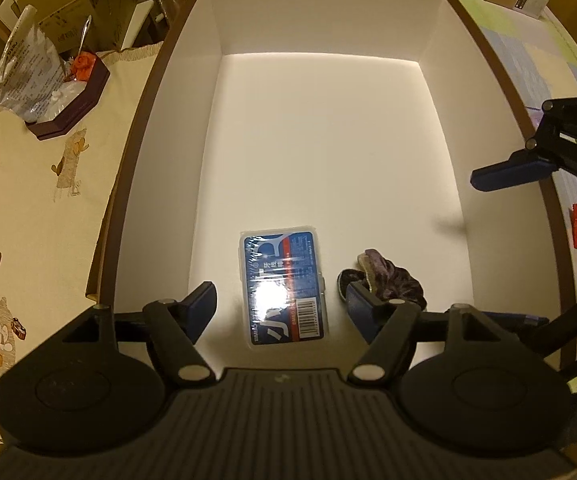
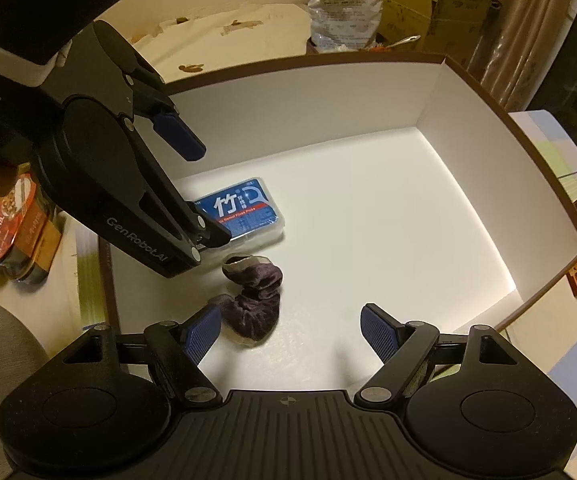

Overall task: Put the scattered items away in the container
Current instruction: 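Withdraw both tools from the shoebox back toward the remaining items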

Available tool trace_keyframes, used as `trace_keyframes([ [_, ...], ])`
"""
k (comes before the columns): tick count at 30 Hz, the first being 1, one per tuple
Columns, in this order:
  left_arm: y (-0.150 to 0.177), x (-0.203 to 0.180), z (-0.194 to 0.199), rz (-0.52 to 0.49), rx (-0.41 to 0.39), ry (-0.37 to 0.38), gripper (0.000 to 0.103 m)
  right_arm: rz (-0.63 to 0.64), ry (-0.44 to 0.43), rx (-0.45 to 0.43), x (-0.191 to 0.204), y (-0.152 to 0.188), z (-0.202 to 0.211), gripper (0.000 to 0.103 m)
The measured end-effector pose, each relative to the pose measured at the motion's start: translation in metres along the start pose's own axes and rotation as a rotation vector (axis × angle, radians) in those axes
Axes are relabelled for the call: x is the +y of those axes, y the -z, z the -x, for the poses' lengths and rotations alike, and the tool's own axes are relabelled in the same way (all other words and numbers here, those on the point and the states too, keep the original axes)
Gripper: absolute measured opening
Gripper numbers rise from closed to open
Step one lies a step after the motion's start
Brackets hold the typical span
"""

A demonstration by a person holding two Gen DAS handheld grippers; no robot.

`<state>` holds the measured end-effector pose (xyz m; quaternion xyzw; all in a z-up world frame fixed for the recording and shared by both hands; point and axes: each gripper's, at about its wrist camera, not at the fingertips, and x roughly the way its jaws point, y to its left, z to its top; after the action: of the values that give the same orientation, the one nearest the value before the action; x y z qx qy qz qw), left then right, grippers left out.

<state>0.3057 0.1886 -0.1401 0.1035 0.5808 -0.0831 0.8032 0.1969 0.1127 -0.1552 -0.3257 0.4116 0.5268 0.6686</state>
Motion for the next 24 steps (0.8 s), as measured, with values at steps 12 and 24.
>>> trace_keyframes([
  [12, 0.005, -0.018, 0.035, -0.039, -0.054, -0.031, 0.086, -0.031, 0.046, -0.075, 0.009, 0.010, 0.035, 0.103],
  [24, 0.015, -0.040, 0.080, -0.030, -0.106, -0.081, 0.098, -0.089, 0.124, -0.173, 0.014, 0.029, 0.085, 0.103],
])
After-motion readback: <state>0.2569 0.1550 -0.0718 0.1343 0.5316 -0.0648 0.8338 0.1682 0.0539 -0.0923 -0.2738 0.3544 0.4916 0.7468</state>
